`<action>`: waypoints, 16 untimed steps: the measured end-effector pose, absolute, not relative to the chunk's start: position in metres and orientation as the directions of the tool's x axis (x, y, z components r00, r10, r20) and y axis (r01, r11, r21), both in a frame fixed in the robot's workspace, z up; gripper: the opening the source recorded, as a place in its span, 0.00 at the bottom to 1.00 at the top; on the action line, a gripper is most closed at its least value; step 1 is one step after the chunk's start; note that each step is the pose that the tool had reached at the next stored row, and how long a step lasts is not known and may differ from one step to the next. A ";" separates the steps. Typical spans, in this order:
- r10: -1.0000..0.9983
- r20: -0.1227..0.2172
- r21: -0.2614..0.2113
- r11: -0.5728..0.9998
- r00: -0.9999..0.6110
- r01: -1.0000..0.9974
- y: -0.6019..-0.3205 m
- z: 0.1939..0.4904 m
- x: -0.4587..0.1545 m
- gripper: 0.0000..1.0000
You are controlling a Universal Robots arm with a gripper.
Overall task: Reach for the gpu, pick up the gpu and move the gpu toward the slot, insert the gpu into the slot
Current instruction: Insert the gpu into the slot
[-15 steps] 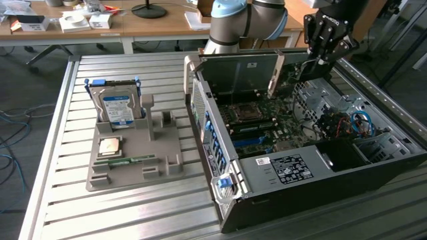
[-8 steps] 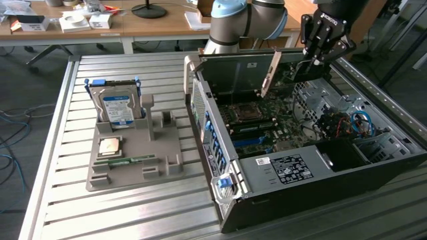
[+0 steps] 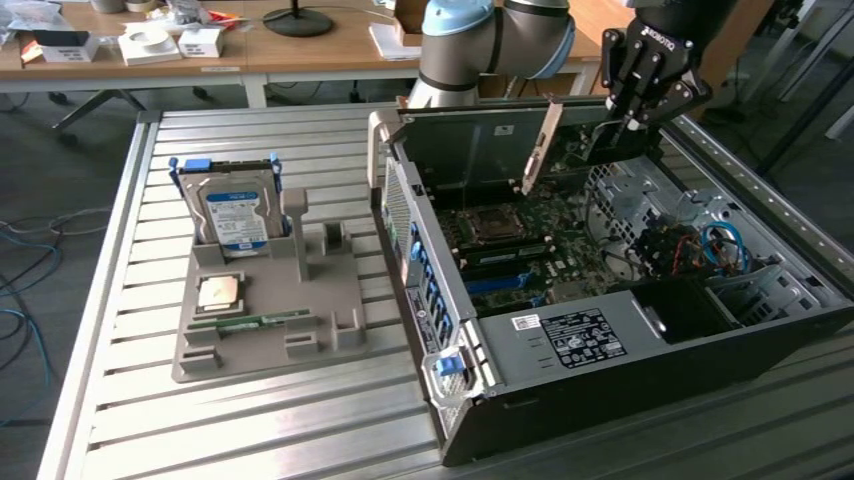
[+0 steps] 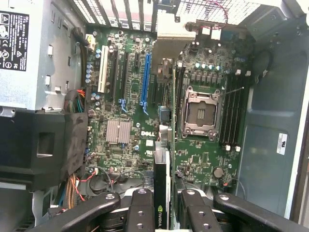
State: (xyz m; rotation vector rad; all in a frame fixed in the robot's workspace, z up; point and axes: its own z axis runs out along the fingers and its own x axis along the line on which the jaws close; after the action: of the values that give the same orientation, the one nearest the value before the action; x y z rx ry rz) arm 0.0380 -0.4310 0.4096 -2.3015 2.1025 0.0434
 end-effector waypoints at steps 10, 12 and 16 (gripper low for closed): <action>-0.995 -0.039 0.035 -0.090 0.089 -0.995 -0.431 0.410 0.039 0.27; -0.995 -0.039 0.035 -0.090 0.089 -0.995 -0.431 0.410 0.039 0.27; -0.996 -0.039 0.035 -0.080 0.079 -0.996 -0.431 0.409 0.034 0.27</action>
State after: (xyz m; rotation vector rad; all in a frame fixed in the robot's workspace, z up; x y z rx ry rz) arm 0.0338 -0.4311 0.4092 -2.3064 2.1300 0.0829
